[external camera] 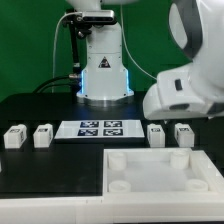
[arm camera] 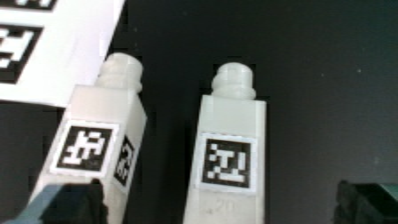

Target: Assemble one leg

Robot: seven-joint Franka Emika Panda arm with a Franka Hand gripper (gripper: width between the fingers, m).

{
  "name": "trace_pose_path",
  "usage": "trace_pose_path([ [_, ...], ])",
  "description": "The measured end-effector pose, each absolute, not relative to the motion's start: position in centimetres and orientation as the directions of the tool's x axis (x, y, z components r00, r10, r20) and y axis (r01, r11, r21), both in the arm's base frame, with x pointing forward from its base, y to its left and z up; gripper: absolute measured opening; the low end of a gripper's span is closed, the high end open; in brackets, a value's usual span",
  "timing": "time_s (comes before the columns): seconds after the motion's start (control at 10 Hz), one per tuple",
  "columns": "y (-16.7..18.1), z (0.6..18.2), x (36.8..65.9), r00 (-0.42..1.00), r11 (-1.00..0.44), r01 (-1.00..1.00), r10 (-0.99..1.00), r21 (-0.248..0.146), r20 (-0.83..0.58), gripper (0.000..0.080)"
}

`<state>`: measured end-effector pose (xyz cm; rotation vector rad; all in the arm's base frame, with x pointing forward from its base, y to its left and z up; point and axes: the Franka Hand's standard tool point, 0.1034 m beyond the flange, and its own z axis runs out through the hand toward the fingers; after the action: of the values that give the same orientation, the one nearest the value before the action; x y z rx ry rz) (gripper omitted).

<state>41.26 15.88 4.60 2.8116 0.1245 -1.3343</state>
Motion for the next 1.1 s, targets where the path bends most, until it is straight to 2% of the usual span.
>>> trace_pose_path([
  [0.1,15.9,4.1,41.1,0.572,-0.996,0.086,0.058,-0.011,-0.818,0.0649],
  [0.4,16.2,3.8,41.6,0.600,-0.997,0.083,0.059,-0.012,-0.798,0.0649],
  [0.8,16.9,1.4,39.6,0.619,-0.996,0.085,0.059,-0.008,-0.783,0.0649],
  [1.0,16.8,0.9,38.9,0.617,-0.996,0.086,0.058,-0.006,-0.785,0.0649],
  [1.1,16.7,0.9,39.0,0.617,-0.996,0.086,0.059,-0.007,-0.785,0.0601],
])
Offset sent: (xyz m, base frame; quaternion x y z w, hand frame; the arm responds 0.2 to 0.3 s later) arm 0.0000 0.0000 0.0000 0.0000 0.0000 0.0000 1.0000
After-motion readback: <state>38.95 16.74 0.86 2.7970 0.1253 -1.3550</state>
